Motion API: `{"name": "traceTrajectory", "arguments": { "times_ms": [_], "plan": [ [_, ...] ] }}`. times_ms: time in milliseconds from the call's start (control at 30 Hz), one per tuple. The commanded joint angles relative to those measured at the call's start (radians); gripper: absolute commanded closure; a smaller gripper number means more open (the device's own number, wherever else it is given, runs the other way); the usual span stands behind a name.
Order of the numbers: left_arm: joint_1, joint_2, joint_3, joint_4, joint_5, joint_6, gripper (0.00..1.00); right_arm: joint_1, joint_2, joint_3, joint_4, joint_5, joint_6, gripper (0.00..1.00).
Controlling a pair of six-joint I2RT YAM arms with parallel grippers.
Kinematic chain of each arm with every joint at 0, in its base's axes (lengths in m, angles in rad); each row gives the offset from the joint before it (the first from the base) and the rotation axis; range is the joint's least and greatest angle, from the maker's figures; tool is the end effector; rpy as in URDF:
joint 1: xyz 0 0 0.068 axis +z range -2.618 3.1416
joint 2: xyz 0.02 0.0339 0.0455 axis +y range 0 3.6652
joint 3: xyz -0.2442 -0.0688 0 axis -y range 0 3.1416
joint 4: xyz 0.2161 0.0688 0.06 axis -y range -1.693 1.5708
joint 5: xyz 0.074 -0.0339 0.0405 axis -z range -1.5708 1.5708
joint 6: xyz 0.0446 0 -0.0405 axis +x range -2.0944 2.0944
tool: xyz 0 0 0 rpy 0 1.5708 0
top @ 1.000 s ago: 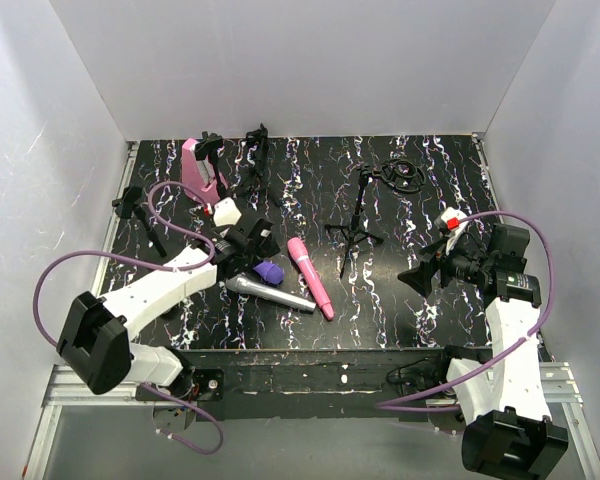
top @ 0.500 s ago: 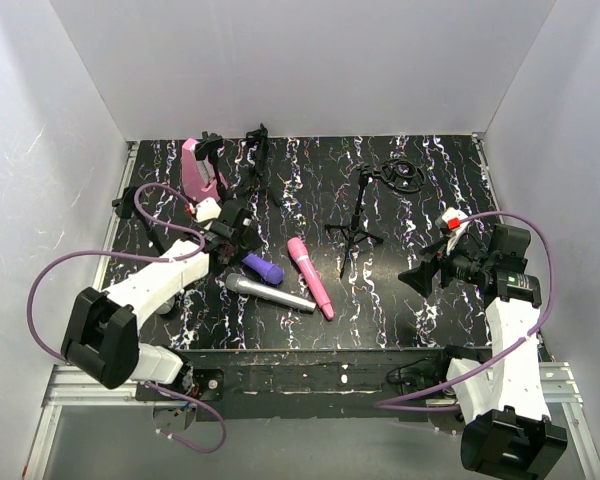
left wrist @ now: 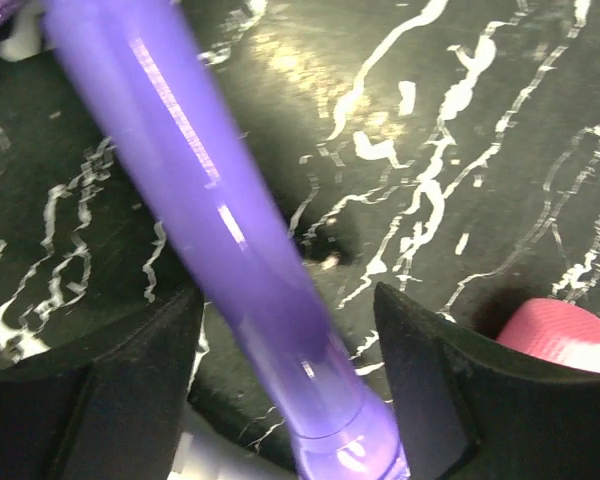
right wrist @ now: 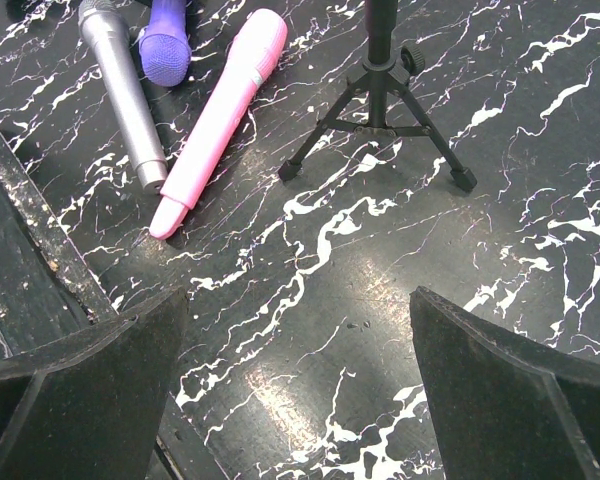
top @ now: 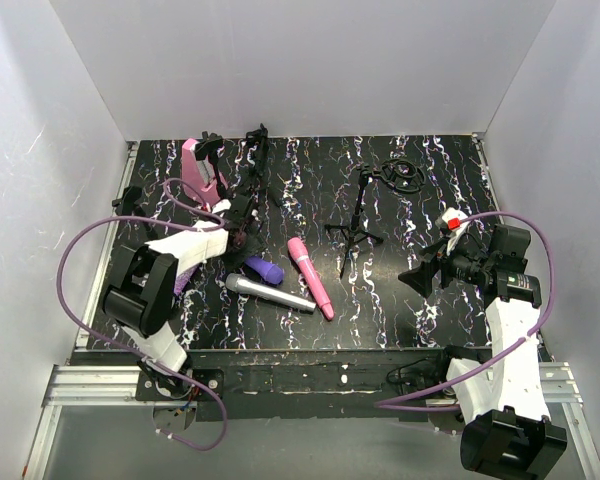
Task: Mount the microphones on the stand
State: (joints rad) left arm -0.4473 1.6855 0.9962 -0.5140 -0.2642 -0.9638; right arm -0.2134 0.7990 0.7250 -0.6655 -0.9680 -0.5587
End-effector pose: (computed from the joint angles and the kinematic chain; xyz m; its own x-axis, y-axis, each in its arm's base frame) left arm 0.2709 -0.1171 0.1557 -0.7534 -0.5179 -0.4051 -0.5012 0.8511 -0.1561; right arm 0.1475 0.0056 0.2655 -0.3068 -0.2410 -0.9207 -0.7517 0.6548 0.0791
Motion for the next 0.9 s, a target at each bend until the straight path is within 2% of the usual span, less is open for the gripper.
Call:
{"name": "traceTrajectory", "arguments": {
  "times_ms": [0, 100, 200, 367, 467, 667, 867],
  "plan": [
    [0.001, 0.032, 0.061, 0.058, 0.066, 0.022, 0.37, -0.003, -0.009, 0.01, -0.008, -0.021, -0.023, 0.02],
    [0.001, 0.06, 0.079, 0.058, 0.072, 0.025, 0.51, -0.003, -0.009, 0.01, -0.008, -0.021, -0.021, 0.02],
    [0.001, 0.069, 0.084, 0.068, 0.091, 0.02, 0.71, -0.003, -0.009, 0.01, -0.011, -0.018, -0.023, 0.02],
    [0.001, 0.025, 0.082, 0.077, 0.115, 0.026, 0.86, -0.003, -0.011, 0.008, -0.009, -0.018, -0.023, 0.02],
    [0.001, -0.036, 0.068, 0.075, 0.115, 0.039, 0.91, -0.003, -0.011, 0.008, -0.011, -0.018, -0.024, 0.02],
    [0.001, -0.171, 0.029, 0.074, 0.123, 0.054, 0.94, -0.003, -0.011, 0.01, -0.011, -0.018, -0.023, 0.02],
    [0.001, -0.291, -0.01, 0.097, 0.23, 0.094, 0.95, -0.003, -0.014, 0.008, -0.011, -0.02, -0.023, 0.02]
  ]
}}
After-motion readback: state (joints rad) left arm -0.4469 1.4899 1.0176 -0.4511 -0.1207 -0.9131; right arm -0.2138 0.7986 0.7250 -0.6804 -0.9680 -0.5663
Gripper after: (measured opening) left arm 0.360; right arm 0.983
